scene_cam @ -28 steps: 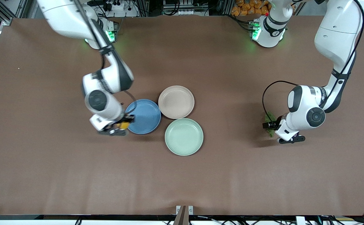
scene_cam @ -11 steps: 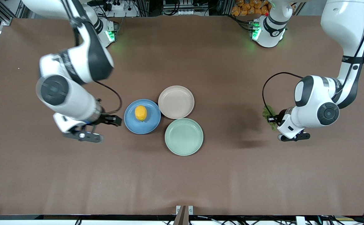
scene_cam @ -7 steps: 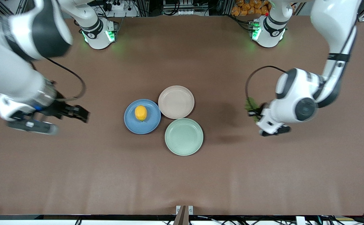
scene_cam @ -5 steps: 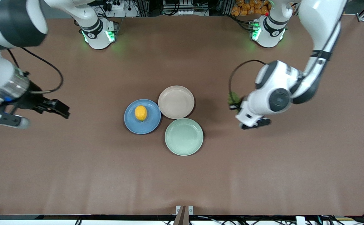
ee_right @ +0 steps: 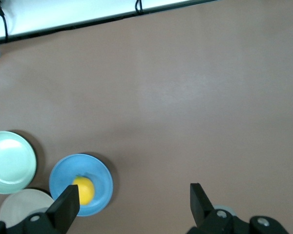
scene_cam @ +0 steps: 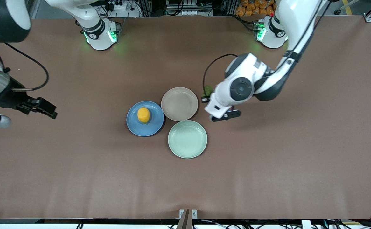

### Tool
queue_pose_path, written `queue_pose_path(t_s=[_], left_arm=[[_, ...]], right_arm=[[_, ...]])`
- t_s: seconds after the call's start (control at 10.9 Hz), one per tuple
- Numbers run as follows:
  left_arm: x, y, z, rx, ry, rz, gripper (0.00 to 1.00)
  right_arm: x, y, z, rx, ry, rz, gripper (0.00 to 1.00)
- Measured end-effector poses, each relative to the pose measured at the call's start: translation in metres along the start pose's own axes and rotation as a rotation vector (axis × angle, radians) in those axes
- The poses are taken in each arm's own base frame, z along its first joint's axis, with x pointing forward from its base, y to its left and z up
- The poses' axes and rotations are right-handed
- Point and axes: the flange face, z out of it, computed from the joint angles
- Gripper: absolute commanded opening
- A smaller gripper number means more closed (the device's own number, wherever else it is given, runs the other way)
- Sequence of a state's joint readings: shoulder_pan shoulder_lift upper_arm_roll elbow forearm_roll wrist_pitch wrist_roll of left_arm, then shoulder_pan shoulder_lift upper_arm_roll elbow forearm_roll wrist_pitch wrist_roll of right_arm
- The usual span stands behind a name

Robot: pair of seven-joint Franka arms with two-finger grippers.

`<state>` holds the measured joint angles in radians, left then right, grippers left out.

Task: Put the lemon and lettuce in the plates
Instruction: 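Carry the lettuce to the beige plate with the left gripper and release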

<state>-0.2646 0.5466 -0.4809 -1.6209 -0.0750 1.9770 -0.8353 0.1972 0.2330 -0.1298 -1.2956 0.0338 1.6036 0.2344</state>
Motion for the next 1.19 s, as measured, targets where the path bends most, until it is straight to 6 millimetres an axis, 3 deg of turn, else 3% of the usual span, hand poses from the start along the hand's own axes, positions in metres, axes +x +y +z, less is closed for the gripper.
queue_pose_path(t_s=[0.28, 0.92, 1.01, 1.1, 1.19], left_arm=[[-0.024, 0.040, 0.048, -0.002, 0.031, 0.071, 0.00], [-0.038, 0.074, 0.113, -0.055, 0.059, -0.064, 0.00], [-0.040, 0.077, 0.123, -0.051, 0.073, -0.057, 0.45], [-0.042, 0.080, 0.132, -0.041, 0.093, -0.050, 0.99], [-0.044, 0.082, 0.139, -0.028, 0.110, -0.046, 1.00]], right_arm=[[-0.004, 0.030, -0.016, 0.000, -0.003, -0.041, 1.00], [-0.019, 0.078, -0.021, 0.004, -0.027, -0.174, 1.00], [-0.023, 0.077, -0.024, 0.007, -0.025, -0.180, 1.00], [-0.026, 0.074, -0.025, 0.010, -0.024, -0.187, 1.00], [-0.027, 0.071, -0.026, 0.014, -0.024, -0.194, 1.00]])
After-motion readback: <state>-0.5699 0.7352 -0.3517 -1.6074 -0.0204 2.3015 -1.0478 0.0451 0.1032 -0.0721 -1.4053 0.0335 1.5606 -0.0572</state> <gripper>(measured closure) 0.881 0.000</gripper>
